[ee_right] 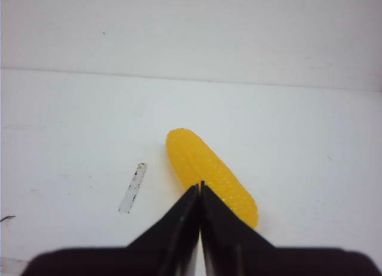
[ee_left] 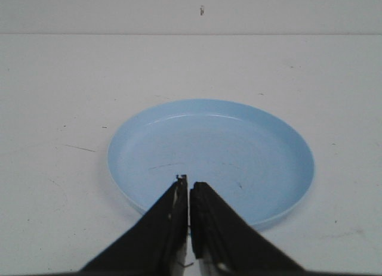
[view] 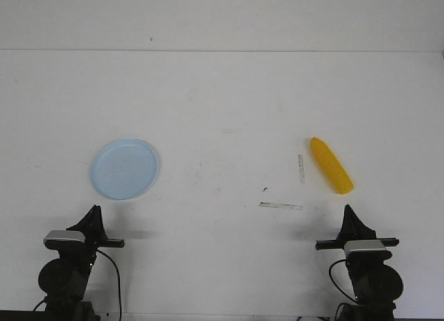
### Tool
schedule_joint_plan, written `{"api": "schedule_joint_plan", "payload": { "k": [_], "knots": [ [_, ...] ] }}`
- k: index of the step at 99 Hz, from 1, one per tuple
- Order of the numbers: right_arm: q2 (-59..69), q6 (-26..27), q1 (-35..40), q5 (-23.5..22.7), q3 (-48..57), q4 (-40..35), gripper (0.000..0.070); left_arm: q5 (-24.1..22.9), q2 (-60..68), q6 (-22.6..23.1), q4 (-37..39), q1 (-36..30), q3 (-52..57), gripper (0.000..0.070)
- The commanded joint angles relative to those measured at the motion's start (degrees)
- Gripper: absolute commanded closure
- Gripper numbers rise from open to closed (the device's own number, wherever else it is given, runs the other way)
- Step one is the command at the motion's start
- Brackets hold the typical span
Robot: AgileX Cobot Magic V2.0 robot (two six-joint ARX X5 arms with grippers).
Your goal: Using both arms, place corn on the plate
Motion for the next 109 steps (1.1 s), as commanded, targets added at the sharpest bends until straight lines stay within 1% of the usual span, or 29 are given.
{"api": "schedule_joint_plan", "payload": {
  "k": [1, 9, 17, 36, 39, 44, 54, 60, 66, 67, 72, 75, 76, 77, 79, 80, 86, 93, 95, 104, 109],
  "knots": [
    [-0.1, -0.3, 0.0, 0.0, -0.1, 0.6, 0.0698, 0.0, -0.1, -0.1, 0.6, -0.1, -1.2, 0.0700],
    [-0.1, -0.3, 0.0, 0.0, -0.1, 0.6, 0.0698, 0.0, -0.1, -0.1, 1.2, -0.1, -1.2, 0.0700],
    [-0.1, -0.3, 0.0, 0.0, -0.1, 0.6, 0.0698, 0.0, -0.1, -0.2, 4.1, -0.1, -1.2, 0.0700],
    [-0.1, -0.2, 0.0, 0.0, -0.1, 0.6, 0.0698, -0.1, 0.0, -0.7, 20.4, -0.1, 1.5, 0.0700],
    [-0.1, -0.2, 0.0, 0.0, -0.1, 0.6, 0.0698, -0.1, 0.1, -0.6, 21.8, -0.1, 3.0, 0.0700],
    [-0.1, -0.2, 0.0, 0.0, -0.1, 0.6, 0.0698, -0.4, 0.4, 0.1, 21.8, -0.1, 6.3, 0.0700],
    [-0.1, -0.3, 0.0, 0.0, -0.1, 0.7, 0.0698, -2.1, 3.5, 1.7, 16.9, -0.1, 16.5, 0.0696],
    [-0.1, -0.2, 0.0, 0.0, -0.1, 0.6, 0.0698, -3.2, 6.7, 3.0, 11.6, -0.1, 24.1, 0.0668],
    [-0.1, -0.2, 0.0, 0.0, -0.1, 0.6, 0.0698, -5.3, 10.6, 5.8, 5.8, -0.1, 31.8, 0.0595],
    [-0.1, -0.2, 0.0, 0.0, -0.1, 0.6, 0.0698, -5.9, 11.7, 6.4, 4.3, -0.1, 33.7, 0.0572],
    [-0.1, -0.2, 0.0, 0.0, -0.1, 0.6, 0.0698, -7.3, 15.0, 8.2, 0.3, -0.1, 39.1, 0.0516],
    [-0.1, -0.2, 0.0, 0.0, -0.1, 0.6, 0.0698, -8.2, 17.2, 9.0, -2.3, 0.0, 42.5, 0.0472],
    [-0.1, -0.2, 0.0, 0.0, -0.1, 0.6, 0.0698, -8.5, 18.3, 9.4, -3.4, 0.0, 44.1, 0.0447],
    [-0.1, -0.2, 0.0, 0.0, -0.1, 0.6, 0.0699, -8.7, 18.7, 9.4, -3.9, 0.0, 44.7, 0.0439],
    [-0.1, -0.2, 0.0, 0.0, -0.1, 0.6, 0.0698, -9.3, 20.5, 9.7, -5.8, 0.0, 47.2, 0.0395],
    [-0.1, -0.2, 0.0, 0.0, -0.1, 0.6, 0.0698, -9.4, 20.9, 9.7, -6.2, 0.0, 47.7, 0.0387],
    [-0.1, -0.2, 0.0, 0.0, -0.1, 0.6, 0.0698, -10.2, 25.6, 9.6, -11.2, 0.0, 53.5, 0.0277],
    [-0.1, -0.2, 0.0, 0.0, -0.1, 0.6, 0.0698, -10.2, 30.3, 9.6, -15.8, 0.0, 58.2, 0.0213],
    [-0.1, -0.2, 0.0, 0.0, -0.1, 0.6, 0.0698, -10.2, 32.1, 9.6, -17.6, 0.0, 59.8, 0.0202],
    [-0.1, -0.2, 0.0, 0.0, -0.1, 0.6, 0.0698, -10.1, 37.8, 8.3, -22.1, 0.0, 63.1, 0.0198],
    [-0.1, -0.2, 0.0, 0.0, -0.1, 0.6, 0.0699, -9.2, 41.1, 7.5, -24.3, 0.2, 64.2, 0.0188]
  ]
}}
